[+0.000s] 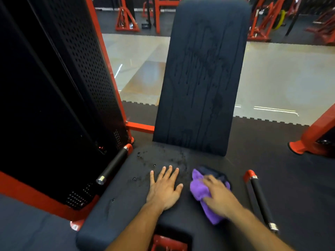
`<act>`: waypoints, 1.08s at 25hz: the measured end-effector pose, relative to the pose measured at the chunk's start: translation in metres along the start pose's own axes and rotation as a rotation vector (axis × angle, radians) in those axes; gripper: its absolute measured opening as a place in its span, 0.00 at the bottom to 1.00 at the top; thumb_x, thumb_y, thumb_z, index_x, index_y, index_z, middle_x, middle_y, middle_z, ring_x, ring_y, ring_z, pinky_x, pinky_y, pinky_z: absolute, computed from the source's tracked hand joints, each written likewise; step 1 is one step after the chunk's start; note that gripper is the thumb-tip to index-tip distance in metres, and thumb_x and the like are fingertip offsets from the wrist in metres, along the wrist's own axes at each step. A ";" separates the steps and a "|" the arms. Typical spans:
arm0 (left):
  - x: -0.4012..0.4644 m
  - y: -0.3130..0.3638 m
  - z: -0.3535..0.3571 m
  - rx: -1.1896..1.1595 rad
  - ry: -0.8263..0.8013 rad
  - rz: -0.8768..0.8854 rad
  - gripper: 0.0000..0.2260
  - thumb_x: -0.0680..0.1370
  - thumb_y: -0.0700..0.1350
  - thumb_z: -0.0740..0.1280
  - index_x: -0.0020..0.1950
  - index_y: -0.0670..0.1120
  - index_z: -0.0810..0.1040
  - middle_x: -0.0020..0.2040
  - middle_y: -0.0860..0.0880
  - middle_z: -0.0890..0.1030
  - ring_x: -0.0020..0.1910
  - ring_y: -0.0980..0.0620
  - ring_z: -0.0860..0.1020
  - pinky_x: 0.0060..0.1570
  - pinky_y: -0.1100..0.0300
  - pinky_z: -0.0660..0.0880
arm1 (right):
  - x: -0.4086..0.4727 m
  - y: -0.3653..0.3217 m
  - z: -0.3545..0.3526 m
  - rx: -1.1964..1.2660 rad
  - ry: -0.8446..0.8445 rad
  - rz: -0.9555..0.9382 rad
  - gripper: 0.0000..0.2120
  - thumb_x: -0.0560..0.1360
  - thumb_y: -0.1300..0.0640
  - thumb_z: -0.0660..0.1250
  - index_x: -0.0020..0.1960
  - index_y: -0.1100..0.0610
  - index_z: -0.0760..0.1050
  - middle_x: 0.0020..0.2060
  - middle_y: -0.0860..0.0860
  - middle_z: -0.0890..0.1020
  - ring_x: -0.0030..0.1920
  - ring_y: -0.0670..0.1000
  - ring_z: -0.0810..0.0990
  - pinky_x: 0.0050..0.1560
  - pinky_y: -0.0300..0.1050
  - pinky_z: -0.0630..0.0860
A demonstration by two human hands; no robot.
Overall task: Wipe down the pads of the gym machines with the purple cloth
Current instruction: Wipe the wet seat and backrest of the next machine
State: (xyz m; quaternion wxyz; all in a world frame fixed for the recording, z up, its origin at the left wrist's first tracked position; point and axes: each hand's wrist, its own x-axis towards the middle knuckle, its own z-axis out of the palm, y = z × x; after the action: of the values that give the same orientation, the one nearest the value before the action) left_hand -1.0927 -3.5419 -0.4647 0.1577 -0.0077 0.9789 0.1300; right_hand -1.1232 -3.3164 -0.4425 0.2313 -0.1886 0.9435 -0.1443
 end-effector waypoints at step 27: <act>-0.037 -0.103 0.011 0.060 0.187 -0.026 0.33 0.81 0.69 0.47 0.83 0.56 0.61 0.83 0.53 0.59 0.83 0.53 0.53 0.79 0.37 0.48 | 0.047 -0.086 0.058 -0.145 0.173 -0.068 0.39 0.70 0.40 0.48 0.81 0.44 0.55 0.81 0.45 0.55 0.81 0.52 0.53 0.79 0.54 0.54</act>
State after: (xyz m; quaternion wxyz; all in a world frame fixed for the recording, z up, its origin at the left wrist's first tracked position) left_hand -1.0480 -3.6390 -0.4895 0.0674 -0.0276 0.9926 0.0972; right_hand -1.1086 -3.4228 -0.4786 0.1300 -0.2236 0.9609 -0.0992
